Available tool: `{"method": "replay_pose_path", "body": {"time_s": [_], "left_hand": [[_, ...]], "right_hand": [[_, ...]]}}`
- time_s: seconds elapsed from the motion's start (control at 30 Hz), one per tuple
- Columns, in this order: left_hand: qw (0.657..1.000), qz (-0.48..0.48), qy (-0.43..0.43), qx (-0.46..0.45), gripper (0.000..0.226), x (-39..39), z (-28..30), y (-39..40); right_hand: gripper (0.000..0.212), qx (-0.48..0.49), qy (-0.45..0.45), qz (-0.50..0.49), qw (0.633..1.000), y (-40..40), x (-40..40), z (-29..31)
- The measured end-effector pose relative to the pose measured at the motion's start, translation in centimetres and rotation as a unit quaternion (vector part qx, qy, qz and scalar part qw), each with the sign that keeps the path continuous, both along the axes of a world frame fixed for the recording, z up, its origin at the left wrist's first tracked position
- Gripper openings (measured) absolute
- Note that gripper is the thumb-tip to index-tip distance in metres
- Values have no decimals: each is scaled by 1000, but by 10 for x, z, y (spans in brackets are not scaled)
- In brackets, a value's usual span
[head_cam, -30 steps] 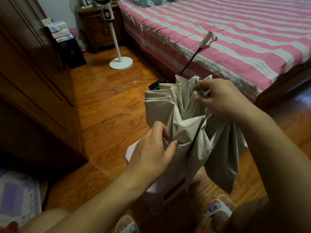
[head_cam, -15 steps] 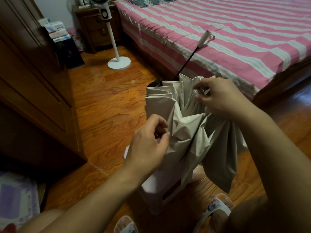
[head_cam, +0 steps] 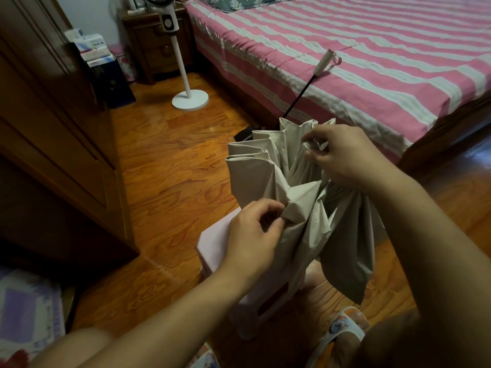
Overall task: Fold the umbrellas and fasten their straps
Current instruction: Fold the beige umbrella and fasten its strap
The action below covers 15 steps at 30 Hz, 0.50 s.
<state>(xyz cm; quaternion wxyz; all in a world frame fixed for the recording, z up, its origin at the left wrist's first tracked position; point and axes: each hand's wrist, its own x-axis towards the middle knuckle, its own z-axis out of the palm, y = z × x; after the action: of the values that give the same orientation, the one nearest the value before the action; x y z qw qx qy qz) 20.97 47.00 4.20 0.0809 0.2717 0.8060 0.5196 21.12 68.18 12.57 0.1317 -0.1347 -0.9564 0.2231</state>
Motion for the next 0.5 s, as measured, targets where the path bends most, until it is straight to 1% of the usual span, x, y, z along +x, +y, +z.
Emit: {"method": "replay_pose_path", "body": {"time_s": [0.07, 0.1, 0.17, 0.23, 0.3, 0.33, 0.4, 0.5], "left_hand": [[1000, 17, 13, -7, 16, -2, 6, 1], [999, 19, 36, -18, 14, -4, 12, -1], [989, 19, 137, -54, 12, -12, 31, -11], [958, 11, 259, -124, 11, -19, 54, -30], [921, 13, 325, -217, 13, -23, 77, -50], [907, 15, 334, -255, 16, -25, 85, -57], [894, 10, 330, -304, 25, -30, 91, -62], [892, -17, 307, -332, 25, -32, 86, -61]], "right_hand": [[26, -4, -4, -4, 1000, 1, 0, 1], [27, -7, -7, -6, 1000, 1, 0, 1], [28, -8, -11, -13, 1000, 3, 0, 1], [26, -5, -13, -16, 1000, 6, 1, 1], [25, -5, -14, -18, 1000, 7, 3, 1], [24, -6, -14, -15, 1000, 7, 4, 1], [24, -11, -15, -4, 1000, 6, 4, 2], [25, -14, -19, 0, 1000, 6, 4, 3]]}}
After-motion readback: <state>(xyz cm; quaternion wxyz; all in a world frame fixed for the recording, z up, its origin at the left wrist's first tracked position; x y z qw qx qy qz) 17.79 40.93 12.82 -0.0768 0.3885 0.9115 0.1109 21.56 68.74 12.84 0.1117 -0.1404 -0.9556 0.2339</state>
